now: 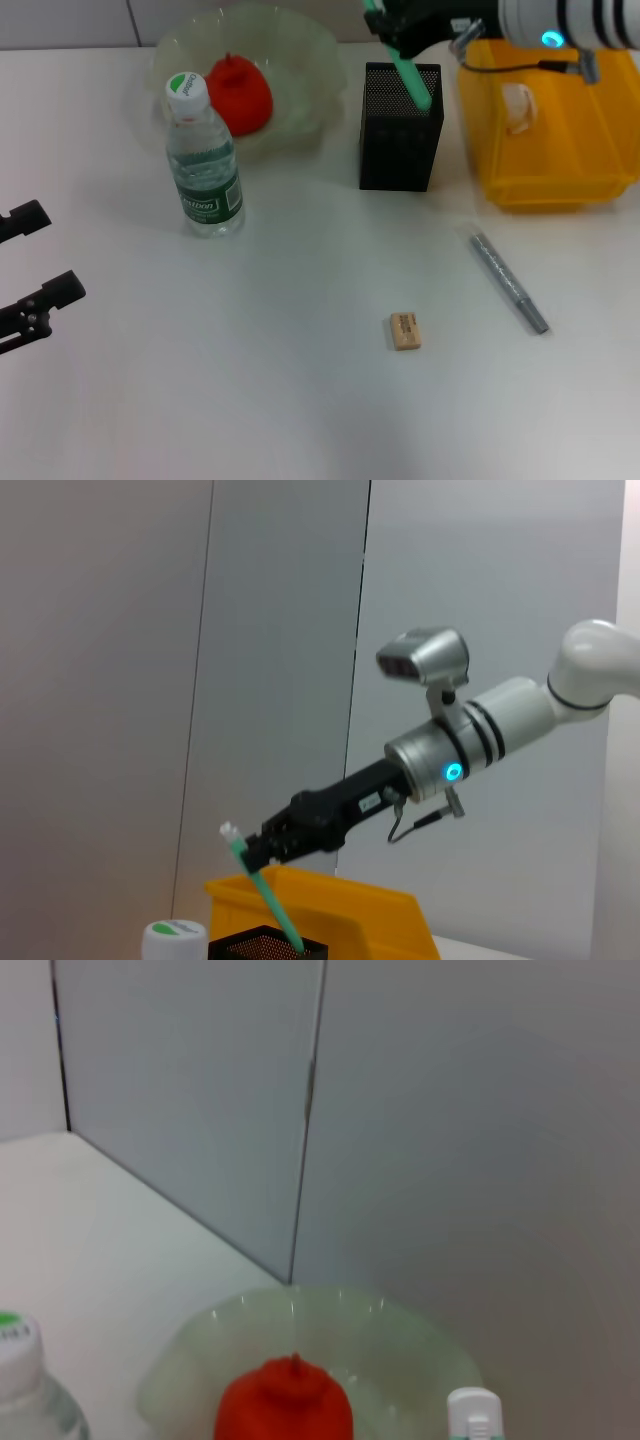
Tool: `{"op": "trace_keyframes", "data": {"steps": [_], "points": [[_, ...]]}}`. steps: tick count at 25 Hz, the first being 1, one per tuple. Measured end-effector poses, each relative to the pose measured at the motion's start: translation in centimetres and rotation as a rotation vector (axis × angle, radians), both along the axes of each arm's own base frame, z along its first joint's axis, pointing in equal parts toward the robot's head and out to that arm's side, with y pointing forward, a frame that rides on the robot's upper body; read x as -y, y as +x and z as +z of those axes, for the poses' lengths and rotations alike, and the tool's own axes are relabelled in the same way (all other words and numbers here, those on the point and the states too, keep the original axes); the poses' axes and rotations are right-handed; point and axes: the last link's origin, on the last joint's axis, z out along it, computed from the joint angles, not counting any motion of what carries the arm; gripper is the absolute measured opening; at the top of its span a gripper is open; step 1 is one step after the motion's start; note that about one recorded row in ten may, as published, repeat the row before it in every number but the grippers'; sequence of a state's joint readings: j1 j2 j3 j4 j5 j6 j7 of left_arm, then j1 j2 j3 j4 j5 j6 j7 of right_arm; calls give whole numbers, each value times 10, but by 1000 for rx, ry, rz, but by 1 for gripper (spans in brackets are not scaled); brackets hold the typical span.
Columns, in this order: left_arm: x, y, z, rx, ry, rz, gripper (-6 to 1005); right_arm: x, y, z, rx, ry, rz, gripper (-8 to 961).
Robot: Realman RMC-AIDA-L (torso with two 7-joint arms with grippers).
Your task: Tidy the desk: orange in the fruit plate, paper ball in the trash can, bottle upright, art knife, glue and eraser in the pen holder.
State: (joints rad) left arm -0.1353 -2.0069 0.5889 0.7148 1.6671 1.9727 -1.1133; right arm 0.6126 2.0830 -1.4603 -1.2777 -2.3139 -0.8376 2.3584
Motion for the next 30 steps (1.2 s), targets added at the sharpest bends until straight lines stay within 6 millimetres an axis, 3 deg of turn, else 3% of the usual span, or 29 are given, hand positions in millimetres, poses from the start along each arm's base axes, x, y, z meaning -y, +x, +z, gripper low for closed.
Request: {"op": "trace_keyframes", "data": {"steps": [8,20,25,27,30], "points": [[-3,3,-3,7,-8,-8,813,-2,18,-23,27,17,-11,172],[-4,4,-4,6,-9,-11,813,3,16,-20,23,-26,-22,227],[-4,3,-3,8,-13,-6,812,19,-3,6,8,-117,-45,465],[-4,3,-2,8,-14,-6,812,34,-15,21,65,-200,-71,527],[-4,3,-2,8,-15,-6,812,45,-25,27,141,-255,-91,621]]}}
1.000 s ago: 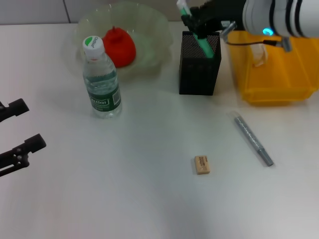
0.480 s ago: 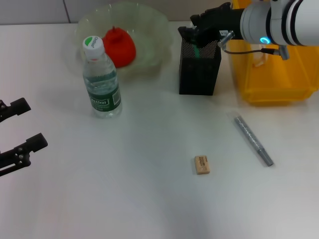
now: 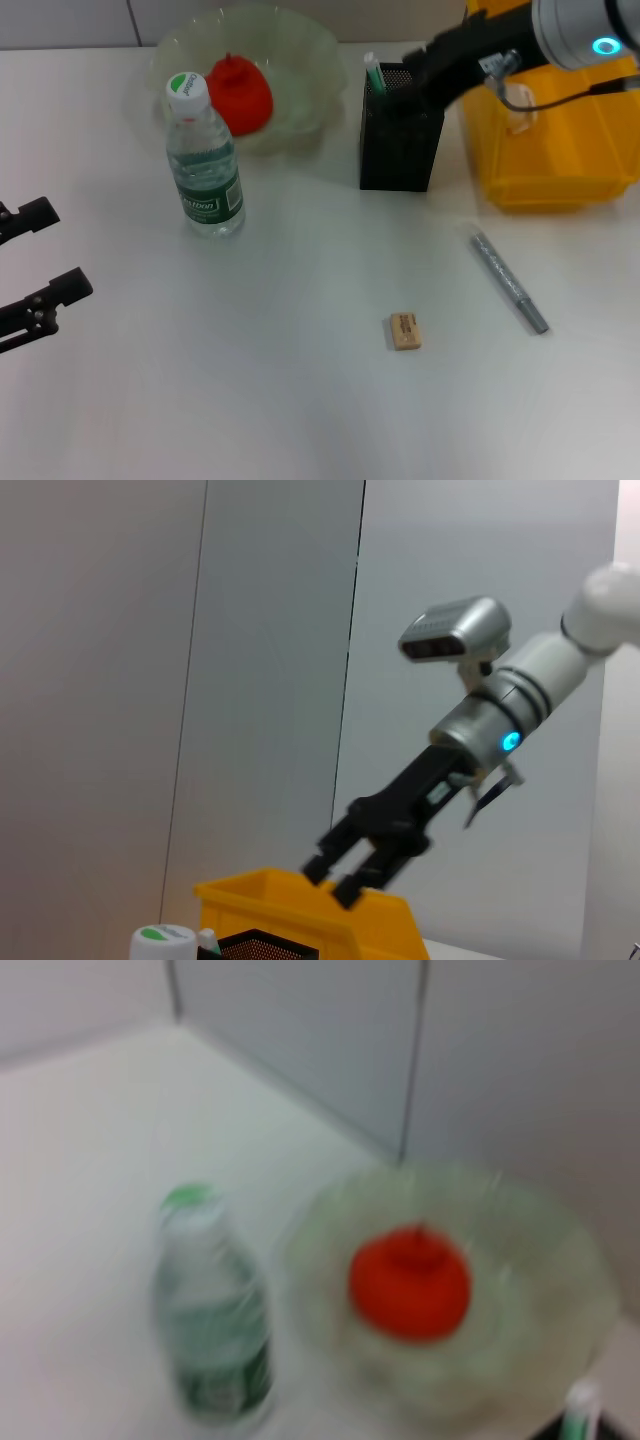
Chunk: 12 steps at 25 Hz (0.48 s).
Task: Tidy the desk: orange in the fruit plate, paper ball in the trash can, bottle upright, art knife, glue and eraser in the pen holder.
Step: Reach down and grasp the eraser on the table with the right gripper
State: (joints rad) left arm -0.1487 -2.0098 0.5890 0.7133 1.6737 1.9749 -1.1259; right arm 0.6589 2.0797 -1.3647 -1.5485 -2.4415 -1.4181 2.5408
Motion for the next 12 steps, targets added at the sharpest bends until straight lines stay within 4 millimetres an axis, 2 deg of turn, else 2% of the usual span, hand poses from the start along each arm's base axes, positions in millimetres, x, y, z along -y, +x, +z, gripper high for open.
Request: {"op": "trace_keyframes", "data": {"steps": [1,2,5,7,8,12], "points": [[0,0,0,0,0,0,812,4,-3,1,38,-29,-4,652],[0,0,0,0,0,0,812,13,-9,1,105,-87,-5,652],[0,0,0,0,1,0,812,21,-15,-2,162,-154,9,652],[0,0,0,-1,1,0,812,37,-23,-17,271,-269,60,652],[-1,1,0,-1,1,-2,812,37,-23,-17,271,-269,60,652],[-1,1,0,0,0,-3,812,53,-22,-48,484,-380,125,652]]}}
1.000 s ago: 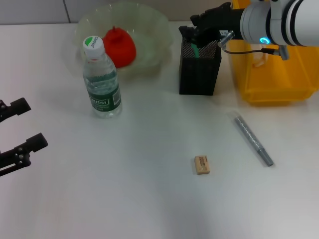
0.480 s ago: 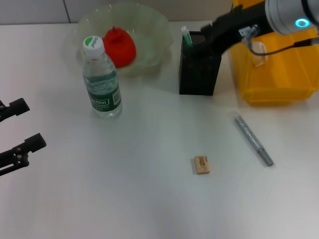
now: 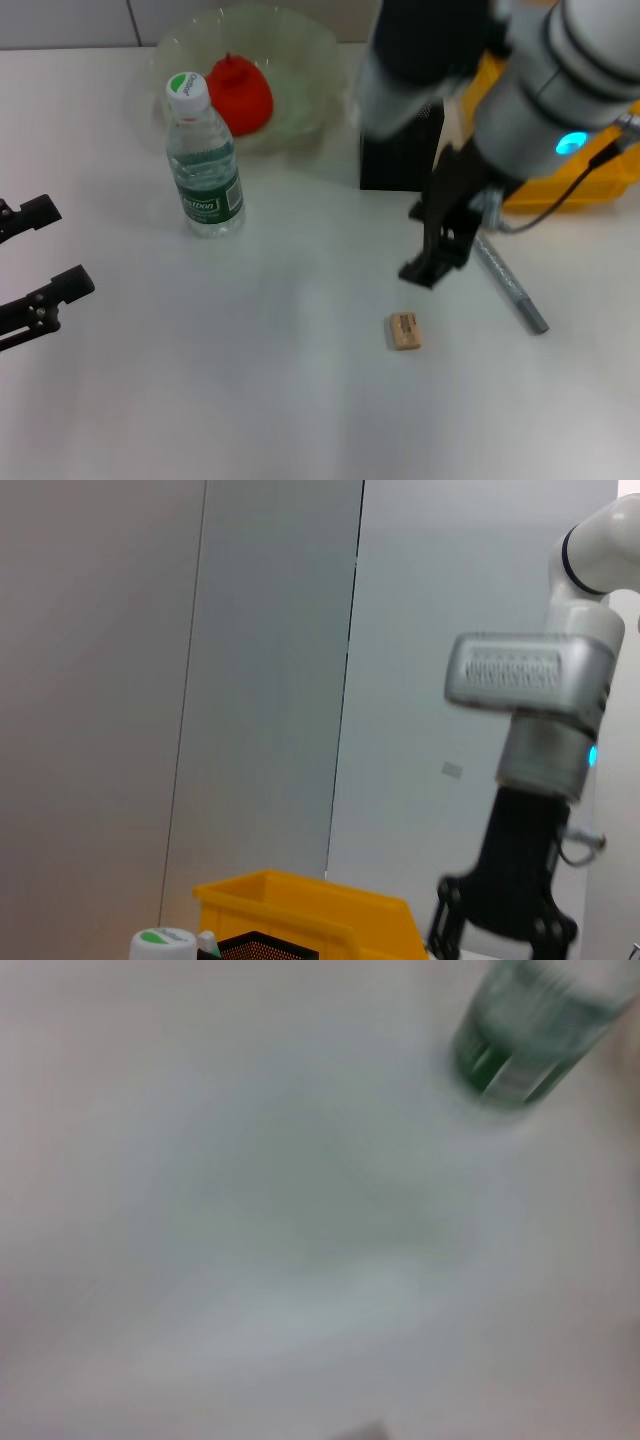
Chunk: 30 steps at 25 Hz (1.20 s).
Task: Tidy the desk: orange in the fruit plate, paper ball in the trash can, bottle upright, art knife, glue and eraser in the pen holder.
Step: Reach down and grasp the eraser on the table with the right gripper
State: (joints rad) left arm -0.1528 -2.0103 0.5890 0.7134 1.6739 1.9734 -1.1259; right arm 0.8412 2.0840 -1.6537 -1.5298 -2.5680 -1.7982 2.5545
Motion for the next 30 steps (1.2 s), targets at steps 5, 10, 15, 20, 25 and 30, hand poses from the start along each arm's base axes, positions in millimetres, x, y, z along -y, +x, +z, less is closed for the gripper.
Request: {"op": "trace_keyframes", "data": {"steps": [5,10,15,20,25,30], "points": [[0,1,-1,3,-1,0,812,2,7,-19,101,-57,1,652],[2,0,-3,9,-1,5,812,6,16,-40,154,-116,2,652],[3,0,-3,10,-2,10,813,13,21,-56,174,-139,34,651],[2,0,-3,10,-1,8,813,13,28,-67,199,-144,36,651],[2,0,-4,9,0,7,813,11,32,-71,199,-135,32,651],[1,0,-4,10,0,9,813,9,36,-74,203,-130,29,651]]}}
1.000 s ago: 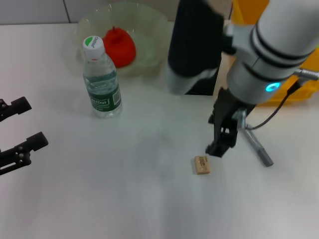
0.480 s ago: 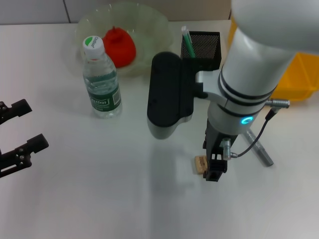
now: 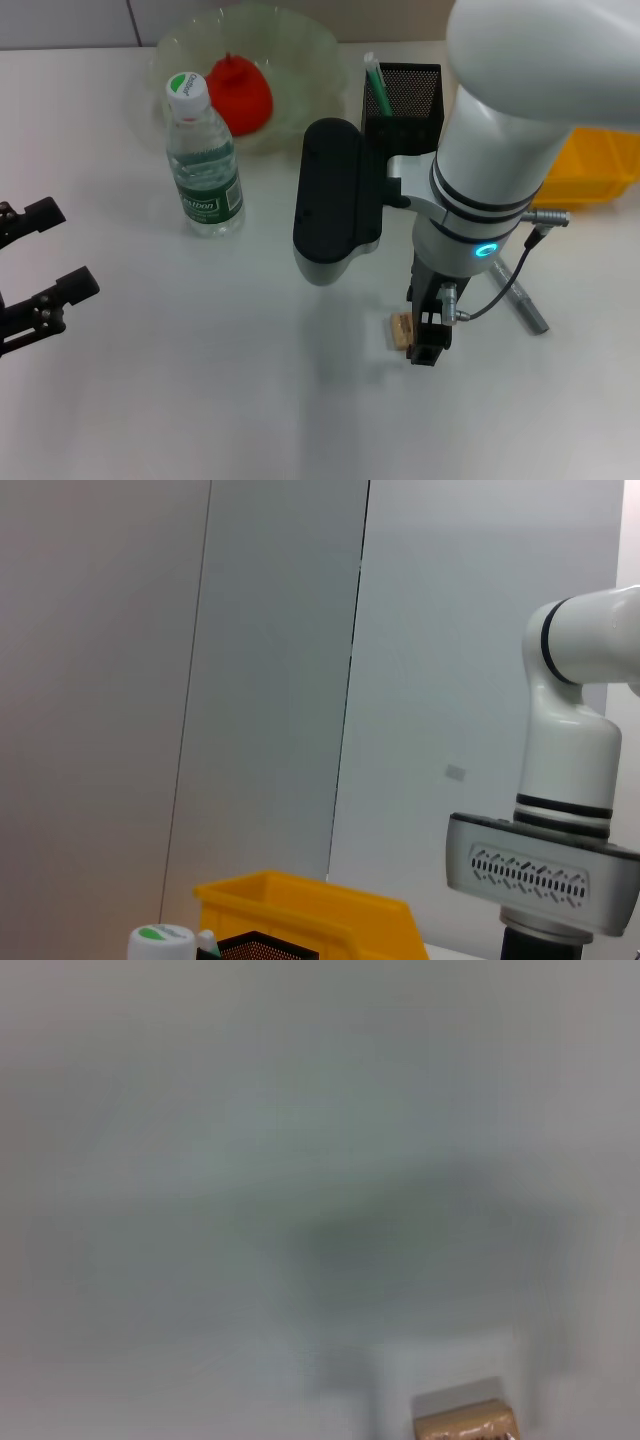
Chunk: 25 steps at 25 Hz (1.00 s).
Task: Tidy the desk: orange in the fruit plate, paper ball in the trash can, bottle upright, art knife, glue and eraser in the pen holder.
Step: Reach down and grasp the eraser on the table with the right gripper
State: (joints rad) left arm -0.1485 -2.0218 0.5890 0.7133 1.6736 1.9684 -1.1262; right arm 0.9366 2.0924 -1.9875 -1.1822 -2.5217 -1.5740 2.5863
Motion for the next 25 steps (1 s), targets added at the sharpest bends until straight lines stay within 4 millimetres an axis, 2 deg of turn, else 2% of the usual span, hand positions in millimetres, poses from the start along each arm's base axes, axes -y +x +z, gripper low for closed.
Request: {"op": "trace_keyframes", "data": {"steps": [9,25], "points": [[-2,0,0,-2,2,0,813,-1,9,-11,-6,0,5,652],[-2,-1,1,-3,14,6,812,-1,13,-19,-21,-1,4,638]]}}
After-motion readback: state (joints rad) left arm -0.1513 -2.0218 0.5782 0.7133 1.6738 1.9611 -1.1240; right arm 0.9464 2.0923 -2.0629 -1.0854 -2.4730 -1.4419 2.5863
